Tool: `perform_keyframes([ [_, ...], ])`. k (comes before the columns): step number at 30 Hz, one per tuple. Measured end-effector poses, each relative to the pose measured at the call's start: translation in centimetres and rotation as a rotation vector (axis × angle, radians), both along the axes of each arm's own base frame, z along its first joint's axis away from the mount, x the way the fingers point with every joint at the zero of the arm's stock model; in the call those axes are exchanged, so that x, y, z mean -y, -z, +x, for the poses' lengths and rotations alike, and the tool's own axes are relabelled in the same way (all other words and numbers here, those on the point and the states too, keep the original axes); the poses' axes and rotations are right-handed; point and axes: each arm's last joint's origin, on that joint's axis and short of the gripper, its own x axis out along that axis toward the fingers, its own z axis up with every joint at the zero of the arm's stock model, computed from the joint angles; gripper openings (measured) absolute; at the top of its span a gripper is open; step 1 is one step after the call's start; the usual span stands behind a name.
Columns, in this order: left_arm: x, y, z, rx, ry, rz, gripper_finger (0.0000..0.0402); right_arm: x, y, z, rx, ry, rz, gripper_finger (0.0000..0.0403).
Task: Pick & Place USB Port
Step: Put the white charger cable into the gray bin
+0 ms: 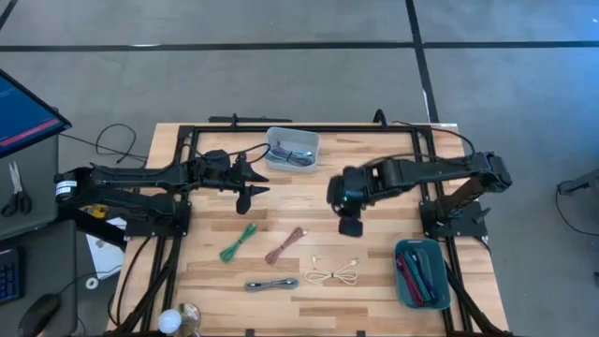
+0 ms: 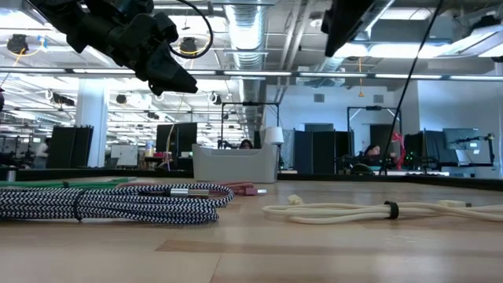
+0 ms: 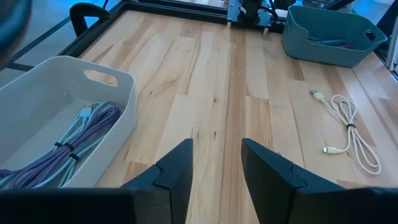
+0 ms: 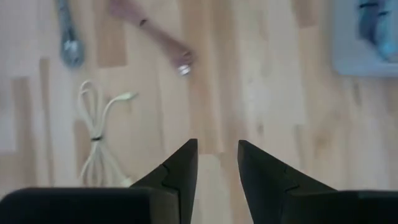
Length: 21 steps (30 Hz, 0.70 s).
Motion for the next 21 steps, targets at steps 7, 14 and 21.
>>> perform_keyframes([
  [7,0.0,0.0,0.0,0.000,0.000,0.000,0.0136,-4.4,1.8,0.3,-0.070,-0.029,0.036,0.0107],
  [14,0.0,0.0,0.0,0.000,0.000,0.000,0.0136,-8.4,5.4,1.3,-0.174,-0.089,0.034,0.0107],
  [21,0.0,0.3,-0.1,-0.027,-0.002,-0.017,0.0136,-11.4,10.4,2.6,-0.302,-0.112,0.001,0.0107],
])
